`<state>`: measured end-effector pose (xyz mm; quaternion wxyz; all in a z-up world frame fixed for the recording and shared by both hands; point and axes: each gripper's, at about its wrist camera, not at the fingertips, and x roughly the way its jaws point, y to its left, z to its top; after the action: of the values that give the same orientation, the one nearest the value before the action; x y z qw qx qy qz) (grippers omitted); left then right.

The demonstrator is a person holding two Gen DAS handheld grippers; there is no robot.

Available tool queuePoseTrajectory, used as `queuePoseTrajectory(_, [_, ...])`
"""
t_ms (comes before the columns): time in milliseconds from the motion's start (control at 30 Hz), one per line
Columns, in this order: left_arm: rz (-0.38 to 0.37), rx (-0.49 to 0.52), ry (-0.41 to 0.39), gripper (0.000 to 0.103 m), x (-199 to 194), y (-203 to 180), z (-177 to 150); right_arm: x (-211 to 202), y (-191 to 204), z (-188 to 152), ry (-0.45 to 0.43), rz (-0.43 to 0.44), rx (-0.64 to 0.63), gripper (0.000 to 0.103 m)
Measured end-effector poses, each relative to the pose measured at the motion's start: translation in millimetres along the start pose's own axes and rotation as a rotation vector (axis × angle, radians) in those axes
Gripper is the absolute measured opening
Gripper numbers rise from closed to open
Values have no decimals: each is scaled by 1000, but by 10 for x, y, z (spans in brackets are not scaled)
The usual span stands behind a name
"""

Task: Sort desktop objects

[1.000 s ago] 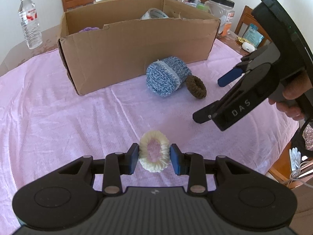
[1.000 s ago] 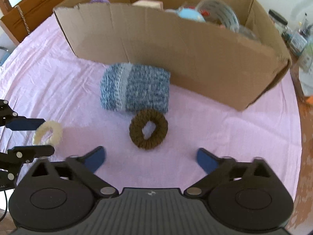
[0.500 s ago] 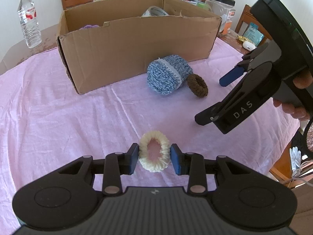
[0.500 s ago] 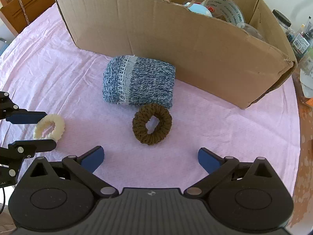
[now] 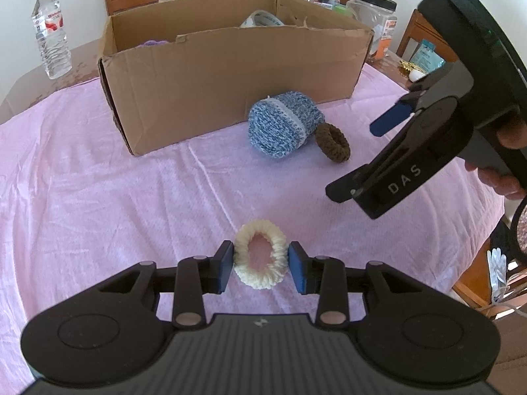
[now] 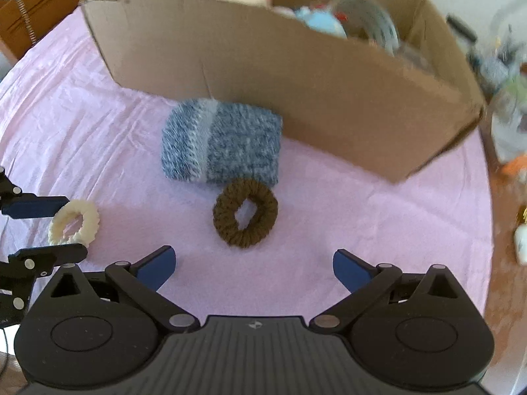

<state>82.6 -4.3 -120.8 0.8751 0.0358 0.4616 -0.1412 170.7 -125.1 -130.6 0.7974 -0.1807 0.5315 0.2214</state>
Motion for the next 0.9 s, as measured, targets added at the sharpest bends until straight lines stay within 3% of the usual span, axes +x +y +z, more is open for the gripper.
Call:
queuePoseTrajectory(133, [1,1,2,37,8,-4,-3,13,66,25,-10,13,-24,103])
queuePoseTrajectory(333, [-1,5,4,37,12,-8,-7,-182,66,28,-134,13,-33,102])
queuePoseTrajectory(400, [-3,8,4,37,13,-9,-8,-201,59,44,-146,24,-38,95])
queuePoseTrajectory(467, [-2,10,3,37,9,-8,-7,-152,49,72,-130,37,-42,81])
queuePoseTrajectory(533, [-1,12,2,37,3,-10,-12,-96,50,81,-118,40,-47,76])
queuePoseTrajectory(667, [1,20,1,37,-5,-16,-20,-72,58,75,-121,50,-58,68])
queuePoseTrajectory(900, [-5,28,5,37,7,-23,-9,-87,19,49,-119,78,-54,64])
